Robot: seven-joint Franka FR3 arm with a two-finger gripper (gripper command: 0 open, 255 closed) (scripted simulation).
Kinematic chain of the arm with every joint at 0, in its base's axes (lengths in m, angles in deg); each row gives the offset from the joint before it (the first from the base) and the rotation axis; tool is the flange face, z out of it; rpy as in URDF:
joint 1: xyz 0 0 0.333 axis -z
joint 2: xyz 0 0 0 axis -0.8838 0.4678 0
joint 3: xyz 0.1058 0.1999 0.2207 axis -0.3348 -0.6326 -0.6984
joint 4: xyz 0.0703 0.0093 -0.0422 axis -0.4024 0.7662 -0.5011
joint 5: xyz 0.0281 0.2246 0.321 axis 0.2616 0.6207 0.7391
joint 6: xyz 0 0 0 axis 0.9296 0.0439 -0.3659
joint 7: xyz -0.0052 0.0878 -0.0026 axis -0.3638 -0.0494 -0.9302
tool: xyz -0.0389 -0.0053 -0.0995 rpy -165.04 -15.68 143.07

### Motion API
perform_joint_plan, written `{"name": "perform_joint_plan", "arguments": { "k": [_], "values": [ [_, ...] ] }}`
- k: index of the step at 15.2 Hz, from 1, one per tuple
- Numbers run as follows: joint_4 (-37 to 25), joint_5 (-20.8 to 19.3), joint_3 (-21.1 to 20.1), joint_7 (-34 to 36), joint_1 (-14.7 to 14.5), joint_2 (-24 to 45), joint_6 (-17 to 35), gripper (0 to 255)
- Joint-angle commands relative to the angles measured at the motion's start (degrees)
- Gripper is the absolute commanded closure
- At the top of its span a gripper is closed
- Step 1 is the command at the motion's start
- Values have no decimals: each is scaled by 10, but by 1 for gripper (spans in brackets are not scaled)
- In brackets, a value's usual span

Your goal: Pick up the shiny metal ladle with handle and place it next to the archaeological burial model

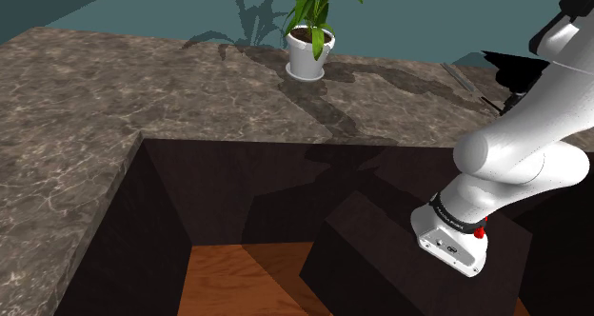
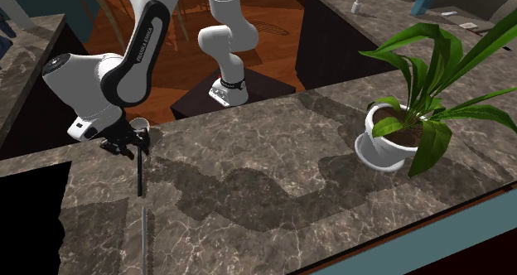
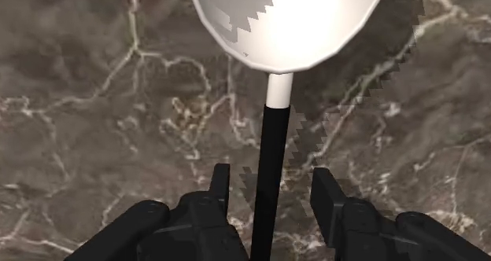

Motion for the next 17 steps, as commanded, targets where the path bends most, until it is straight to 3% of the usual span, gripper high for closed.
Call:
{"name": "perform_joint_plan", "arguments": {
  "k": [1, 5, 9, 17],
  "values": [
    [0, 0, 0, 0, 0, 0, 0, 0],
    [0, 0, 0, 0, 0, 0, 0, 0],
    [-30, -52, 16, 35, -8, -48, -58, 0],
    [-30, -52, 15, 35, -8, -48, -58, 0]
  ]
}}
